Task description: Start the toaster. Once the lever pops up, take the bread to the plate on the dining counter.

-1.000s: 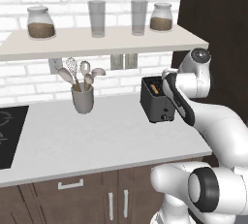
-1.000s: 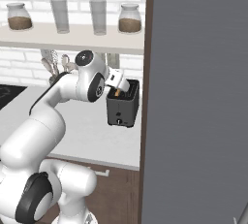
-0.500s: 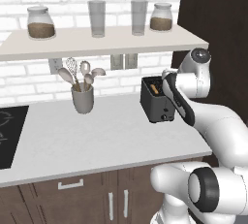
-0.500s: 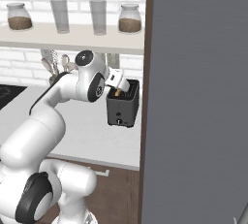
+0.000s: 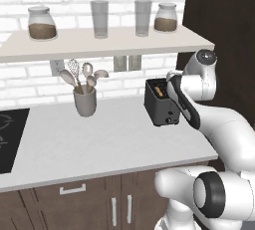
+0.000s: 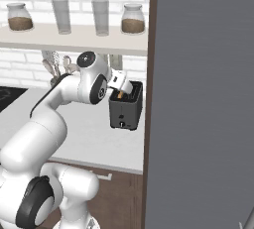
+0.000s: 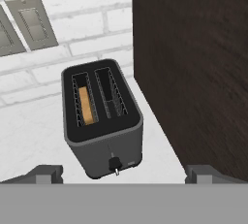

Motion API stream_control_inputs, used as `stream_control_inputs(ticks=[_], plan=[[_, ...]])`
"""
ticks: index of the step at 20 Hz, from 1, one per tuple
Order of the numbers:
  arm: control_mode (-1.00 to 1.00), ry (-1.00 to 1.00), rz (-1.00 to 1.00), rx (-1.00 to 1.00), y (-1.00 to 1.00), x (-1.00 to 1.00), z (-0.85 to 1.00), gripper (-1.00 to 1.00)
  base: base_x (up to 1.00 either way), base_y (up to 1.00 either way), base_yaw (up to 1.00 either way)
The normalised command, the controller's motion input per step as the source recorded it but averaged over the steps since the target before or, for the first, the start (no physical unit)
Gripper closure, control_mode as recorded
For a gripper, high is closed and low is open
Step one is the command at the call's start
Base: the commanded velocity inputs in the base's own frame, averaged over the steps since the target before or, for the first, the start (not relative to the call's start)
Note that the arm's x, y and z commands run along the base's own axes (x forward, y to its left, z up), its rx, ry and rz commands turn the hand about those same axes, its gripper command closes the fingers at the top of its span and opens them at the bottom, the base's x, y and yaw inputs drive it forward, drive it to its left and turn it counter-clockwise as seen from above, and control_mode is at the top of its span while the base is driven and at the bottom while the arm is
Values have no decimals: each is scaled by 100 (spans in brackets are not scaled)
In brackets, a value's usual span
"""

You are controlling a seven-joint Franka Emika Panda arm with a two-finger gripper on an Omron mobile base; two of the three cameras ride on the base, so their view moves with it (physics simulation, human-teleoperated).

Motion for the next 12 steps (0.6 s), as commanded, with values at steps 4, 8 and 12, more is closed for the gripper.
stream_control_inputs(ticks=[4, 8, 12], plan=[[-100, 0, 0, 0, 0, 0, 0, -100, 0, 0, 0], [-100, 0, 0, 0, 0, 0, 0, -100, 0, 0, 0], [-100, 0, 0, 0, 0, 0, 0, -100, 0, 0, 0]])
